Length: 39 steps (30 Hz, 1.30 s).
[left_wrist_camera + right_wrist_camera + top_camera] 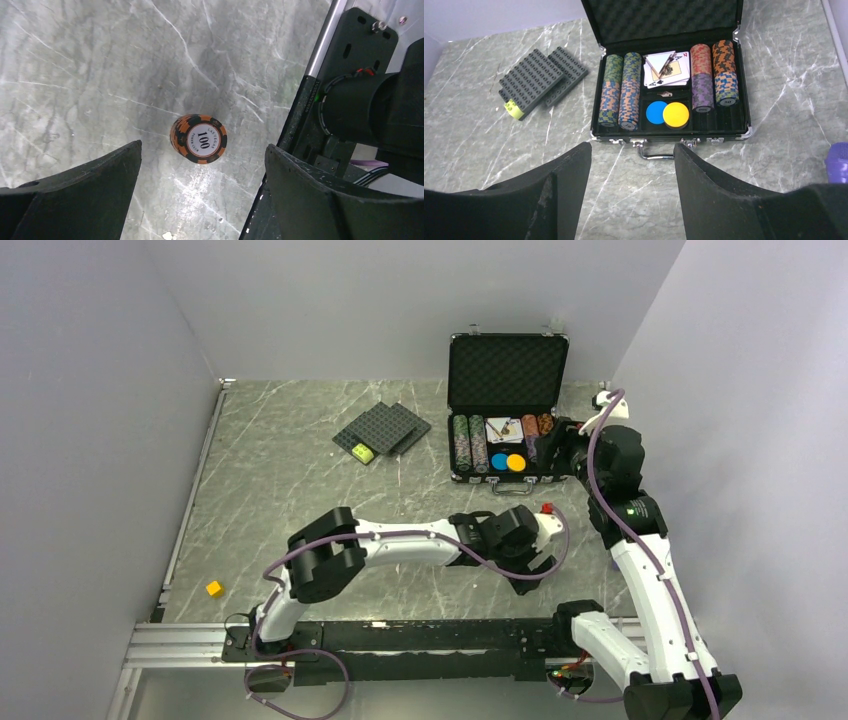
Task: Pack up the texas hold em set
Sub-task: Pick up the poker chip from the center of the board.
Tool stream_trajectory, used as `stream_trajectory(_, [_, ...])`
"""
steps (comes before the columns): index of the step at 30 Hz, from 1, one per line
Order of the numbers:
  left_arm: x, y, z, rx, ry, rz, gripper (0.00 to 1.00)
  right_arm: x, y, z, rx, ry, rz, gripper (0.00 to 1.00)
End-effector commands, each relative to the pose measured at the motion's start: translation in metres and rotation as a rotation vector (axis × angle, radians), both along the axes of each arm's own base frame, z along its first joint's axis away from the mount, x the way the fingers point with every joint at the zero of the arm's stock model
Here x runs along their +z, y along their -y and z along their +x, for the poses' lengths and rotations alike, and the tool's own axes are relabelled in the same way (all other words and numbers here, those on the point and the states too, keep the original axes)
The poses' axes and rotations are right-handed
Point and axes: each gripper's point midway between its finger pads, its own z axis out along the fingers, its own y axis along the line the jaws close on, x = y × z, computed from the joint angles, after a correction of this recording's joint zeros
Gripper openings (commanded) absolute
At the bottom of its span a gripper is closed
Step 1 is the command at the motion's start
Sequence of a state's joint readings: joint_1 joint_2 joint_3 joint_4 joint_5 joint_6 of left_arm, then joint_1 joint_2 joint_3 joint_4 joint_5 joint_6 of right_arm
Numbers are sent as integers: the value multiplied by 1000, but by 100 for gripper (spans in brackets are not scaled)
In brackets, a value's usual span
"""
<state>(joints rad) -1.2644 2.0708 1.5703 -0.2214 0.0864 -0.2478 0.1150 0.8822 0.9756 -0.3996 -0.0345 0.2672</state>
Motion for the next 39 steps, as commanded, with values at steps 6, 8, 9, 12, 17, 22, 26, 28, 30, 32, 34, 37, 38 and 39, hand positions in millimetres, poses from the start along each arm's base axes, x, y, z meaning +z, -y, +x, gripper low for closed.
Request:
stream_trajectory(6, [-18, 12, -9, -57, 12, 56, 97, 18, 0, -3, -3, 41, 22, 66])
stream_trajectory(8, [-27, 11, -6, -53, 22, 83, 97, 18, -1, -3, 2, 42, 24, 66])
stream_trajectory(9, [-30, 11, -4, -49, 31, 92, 97, 18, -1, -4, 3, 42, 24, 66])
stream_trajectory(12, [-36, 10, -2, -44, 42, 106, 95, 17, -1, -5, 6, 46, 22, 66])
stream_trajectory(17, [-46, 12, 2, -43, 52, 130, 90, 15, -2, -5, 9, 42, 24, 66])
stream_trajectory(22, [-52, 14, -1, -69, 58, 133, 85, 15, -2, -4, 9, 44, 21, 66])
stream_trajectory(26, [-61, 6, -1, -67, 73, 174, 79, 16, -1, -5, 8, 46, 19, 66])
stream_trajectory(28, [-65, 2, -3, -77, 80, 191, 77, 17, -1, -5, 6, 49, 18, 66])
stream_trajectory(30, [-70, 0, -7, -93, 85, 203, 76, 17, 0, -5, 3, 50, 16, 66])
stream_trajectory(32, [-74, -3, -9, -103, 101, 220, 74, 16, 0, -5, 3, 49, 15, 66])
stream_trajectory(34, [-78, -5, -13, -114, 106, 237, 72, 16, 0, -5, 1, 50, 14, 66])
stream_trajectory(37, [-82, -7, -18, -130, 107, 250, 67, 16, 1, -5, -2, 52, 11, 66])
stream_trajectory(38, [-83, -8, -19, -134, 108, 253, 64, 16, 1, -5, -3, 52, 10, 66])
stream_trajectory(39, [-85, -8, -20, -136, 108, 255, 61, 16, 1, -5, -3, 53, 10, 66])
